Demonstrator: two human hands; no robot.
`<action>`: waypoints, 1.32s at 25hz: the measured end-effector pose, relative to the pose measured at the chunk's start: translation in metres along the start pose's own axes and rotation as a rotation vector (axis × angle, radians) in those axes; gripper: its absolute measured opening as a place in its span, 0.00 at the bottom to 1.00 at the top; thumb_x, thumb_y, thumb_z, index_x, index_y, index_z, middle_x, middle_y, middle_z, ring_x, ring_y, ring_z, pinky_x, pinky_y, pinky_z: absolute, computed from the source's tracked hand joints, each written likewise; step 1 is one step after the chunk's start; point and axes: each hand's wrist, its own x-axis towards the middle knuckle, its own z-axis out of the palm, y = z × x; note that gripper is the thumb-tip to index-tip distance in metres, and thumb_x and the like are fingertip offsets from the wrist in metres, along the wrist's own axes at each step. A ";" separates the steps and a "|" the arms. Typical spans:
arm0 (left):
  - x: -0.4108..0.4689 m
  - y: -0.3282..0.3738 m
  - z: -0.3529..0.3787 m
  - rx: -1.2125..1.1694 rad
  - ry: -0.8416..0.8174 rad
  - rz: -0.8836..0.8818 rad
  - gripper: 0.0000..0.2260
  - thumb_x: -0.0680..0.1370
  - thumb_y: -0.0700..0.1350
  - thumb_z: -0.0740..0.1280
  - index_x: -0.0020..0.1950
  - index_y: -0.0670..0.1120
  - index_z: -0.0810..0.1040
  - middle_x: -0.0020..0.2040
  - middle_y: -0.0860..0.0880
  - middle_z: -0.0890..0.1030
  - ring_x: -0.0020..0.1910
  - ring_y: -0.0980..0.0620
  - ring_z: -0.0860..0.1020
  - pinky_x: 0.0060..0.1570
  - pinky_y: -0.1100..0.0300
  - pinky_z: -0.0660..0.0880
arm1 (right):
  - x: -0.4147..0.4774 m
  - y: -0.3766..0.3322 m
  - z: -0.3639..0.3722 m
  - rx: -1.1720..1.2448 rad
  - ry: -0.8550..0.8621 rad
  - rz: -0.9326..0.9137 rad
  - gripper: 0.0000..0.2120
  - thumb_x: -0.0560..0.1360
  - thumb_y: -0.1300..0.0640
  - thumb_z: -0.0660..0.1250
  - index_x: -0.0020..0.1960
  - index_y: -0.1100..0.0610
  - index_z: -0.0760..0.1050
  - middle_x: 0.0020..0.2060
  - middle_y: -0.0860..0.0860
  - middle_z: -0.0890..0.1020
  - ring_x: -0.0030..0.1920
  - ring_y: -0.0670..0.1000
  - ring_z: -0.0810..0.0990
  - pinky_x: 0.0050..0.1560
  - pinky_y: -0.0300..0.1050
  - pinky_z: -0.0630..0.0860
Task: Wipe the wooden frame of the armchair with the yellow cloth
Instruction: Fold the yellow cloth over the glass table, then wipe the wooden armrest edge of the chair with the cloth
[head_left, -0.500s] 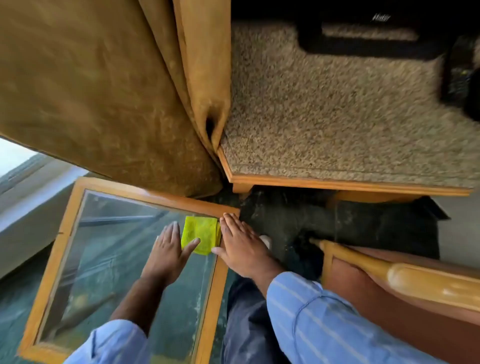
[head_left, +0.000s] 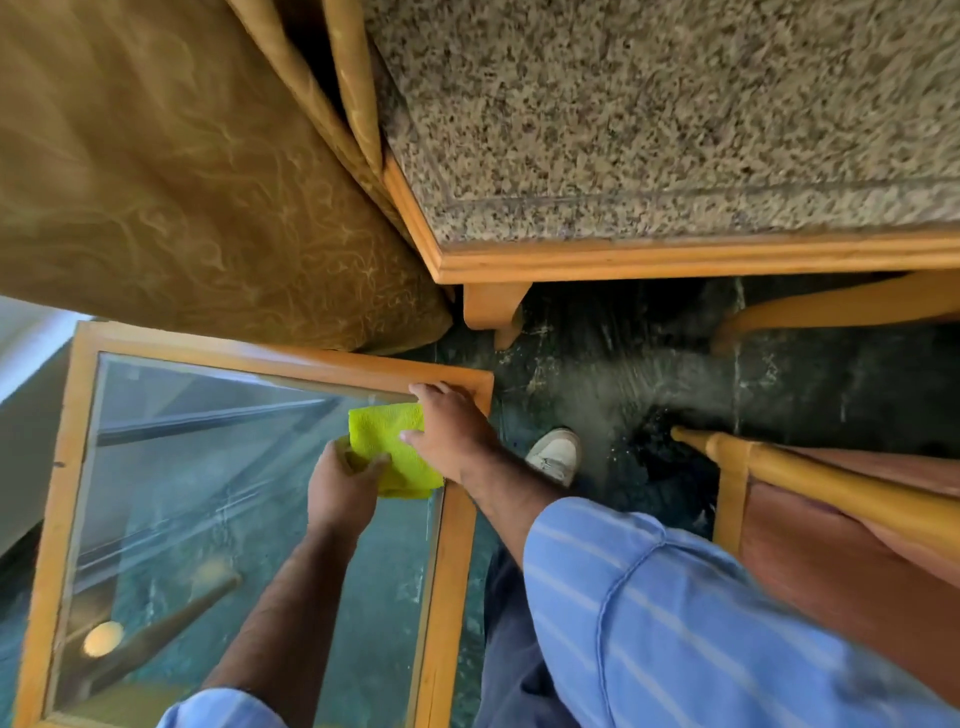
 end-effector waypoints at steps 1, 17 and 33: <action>-0.001 0.000 0.000 -0.092 -0.022 -0.020 0.05 0.79 0.42 0.74 0.50 0.41 0.81 0.39 0.47 0.81 0.43 0.43 0.79 0.36 0.55 0.71 | 0.003 0.001 -0.003 0.012 -0.002 0.023 0.29 0.77 0.53 0.75 0.75 0.58 0.72 0.73 0.59 0.75 0.73 0.61 0.73 0.73 0.52 0.72; -0.148 0.189 0.017 -0.437 -0.414 0.411 0.13 0.75 0.30 0.74 0.54 0.46 0.85 0.42 0.57 0.90 0.40 0.63 0.85 0.41 0.69 0.81 | -0.179 0.092 -0.220 0.364 0.179 0.101 0.21 0.69 0.55 0.83 0.59 0.58 0.82 0.46 0.49 0.81 0.48 0.47 0.80 0.37 0.33 0.71; -0.422 0.442 0.227 -0.115 -0.915 0.954 0.10 0.79 0.41 0.75 0.60 0.48 0.83 0.52 0.51 0.88 0.50 0.56 0.87 0.50 0.59 0.84 | -0.518 0.290 -0.339 0.551 1.485 0.456 0.14 0.63 0.47 0.85 0.43 0.52 0.86 0.34 0.49 0.86 0.33 0.43 0.79 0.37 0.39 0.74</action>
